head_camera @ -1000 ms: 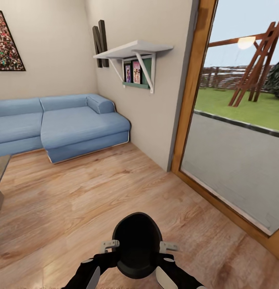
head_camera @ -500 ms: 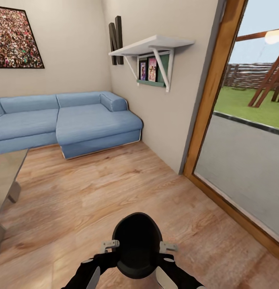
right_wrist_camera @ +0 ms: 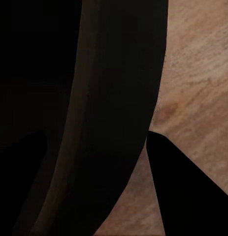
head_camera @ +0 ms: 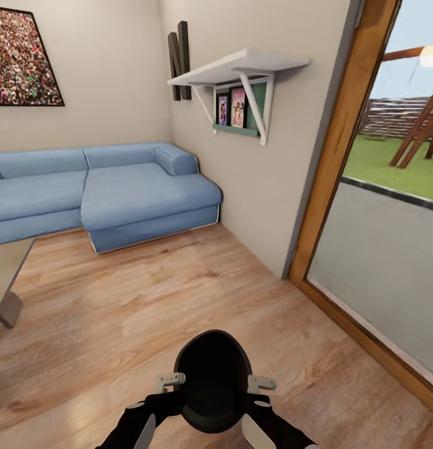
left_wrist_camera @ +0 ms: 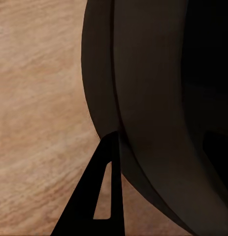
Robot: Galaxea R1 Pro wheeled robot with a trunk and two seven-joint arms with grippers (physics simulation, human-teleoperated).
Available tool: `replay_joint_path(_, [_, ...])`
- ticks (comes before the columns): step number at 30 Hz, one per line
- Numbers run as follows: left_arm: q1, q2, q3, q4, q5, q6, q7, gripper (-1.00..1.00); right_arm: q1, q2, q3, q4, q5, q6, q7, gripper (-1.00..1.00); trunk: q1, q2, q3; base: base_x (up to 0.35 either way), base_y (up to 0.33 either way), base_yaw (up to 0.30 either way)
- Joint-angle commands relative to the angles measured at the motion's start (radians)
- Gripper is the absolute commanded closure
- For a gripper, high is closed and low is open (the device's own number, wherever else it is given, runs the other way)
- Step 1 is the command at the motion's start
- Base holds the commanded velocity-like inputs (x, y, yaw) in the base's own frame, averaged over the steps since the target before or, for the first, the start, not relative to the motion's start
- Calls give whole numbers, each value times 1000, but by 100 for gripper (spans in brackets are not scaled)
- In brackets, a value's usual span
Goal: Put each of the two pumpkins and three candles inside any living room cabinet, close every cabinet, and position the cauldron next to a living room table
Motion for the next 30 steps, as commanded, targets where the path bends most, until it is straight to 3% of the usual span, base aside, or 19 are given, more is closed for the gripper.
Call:
replay_joint_path(1, [0,-1,-8,-2,29,5,-2,100,-1,0,14,-18,-15,5,-8,100,0,0,-1,245,-14,0])
replay_joint_path(7, [0,-1,-8,-3,29,5,-2,100,-1,0,14,-18,-15,6,-8,100,0,0,-1,228,-83,162])
replay_joint_path(30, [0,-1,-8,-4,29,5,-2,100,-1,0,14,-18,-15,6,-10,100,0,0,-1,130,-127,278])
